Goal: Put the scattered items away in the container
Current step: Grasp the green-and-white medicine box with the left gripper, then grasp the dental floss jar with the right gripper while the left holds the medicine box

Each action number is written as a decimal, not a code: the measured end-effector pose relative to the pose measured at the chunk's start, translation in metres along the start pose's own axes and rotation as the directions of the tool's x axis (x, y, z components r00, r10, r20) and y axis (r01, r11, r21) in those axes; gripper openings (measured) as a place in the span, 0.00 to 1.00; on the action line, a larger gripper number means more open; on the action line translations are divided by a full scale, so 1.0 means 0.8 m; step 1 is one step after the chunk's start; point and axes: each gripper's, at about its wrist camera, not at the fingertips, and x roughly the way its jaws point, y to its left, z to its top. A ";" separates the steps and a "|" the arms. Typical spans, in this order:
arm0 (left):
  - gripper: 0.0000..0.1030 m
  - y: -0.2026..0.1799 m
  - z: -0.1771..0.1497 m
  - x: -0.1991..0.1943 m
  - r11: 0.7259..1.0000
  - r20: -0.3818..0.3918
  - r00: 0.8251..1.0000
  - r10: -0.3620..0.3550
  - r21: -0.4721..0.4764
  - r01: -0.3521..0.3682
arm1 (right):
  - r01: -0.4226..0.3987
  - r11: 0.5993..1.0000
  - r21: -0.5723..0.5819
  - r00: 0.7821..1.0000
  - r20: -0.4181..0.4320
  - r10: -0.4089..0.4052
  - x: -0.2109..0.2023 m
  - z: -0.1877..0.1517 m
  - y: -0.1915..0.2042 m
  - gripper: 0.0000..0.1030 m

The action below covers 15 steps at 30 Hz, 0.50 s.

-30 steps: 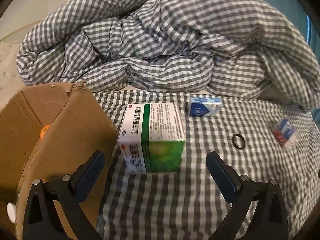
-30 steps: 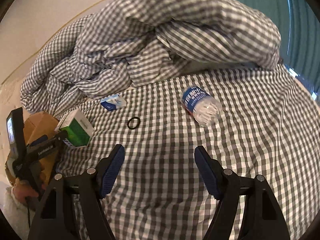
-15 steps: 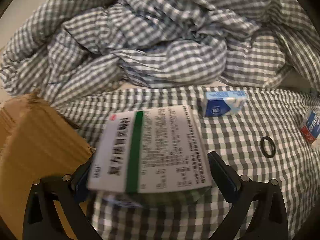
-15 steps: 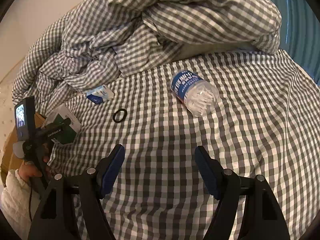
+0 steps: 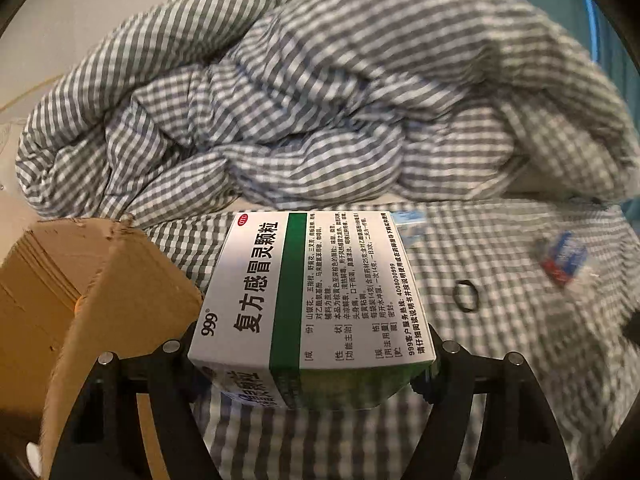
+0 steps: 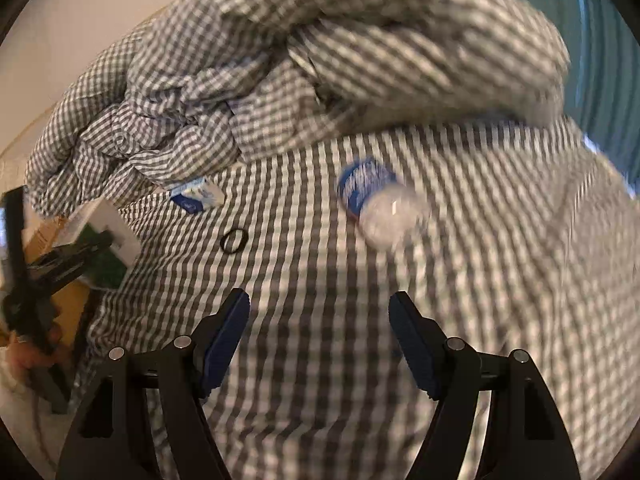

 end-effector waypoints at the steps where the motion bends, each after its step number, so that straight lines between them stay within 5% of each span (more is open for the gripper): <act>1: 0.75 -0.005 -0.003 -0.014 1.000 0.007 1.000 -0.007 0.015 0.007 | 0.018 0.999 -0.038 1.000 0.010 -0.017 0.002 0.011 -0.001 0.70; 7: 0.75 -0.013 -0.019 -0.047 0.999 -0.016 0.999 -0.045 0.024 0.045 | 0.146 0.972 -0.182 0.987 -0.039 -0.155 0.069 0.063 -0.023 0.70; 15: 0.75 -0.026 -0.026 -0.042 0.998 -0.050 0.998 -0.026 0.053 0.028 | 0.192 0.956 -0.220 0.971 -0.100 -0.218 0.148 0.062 -0.039 0.70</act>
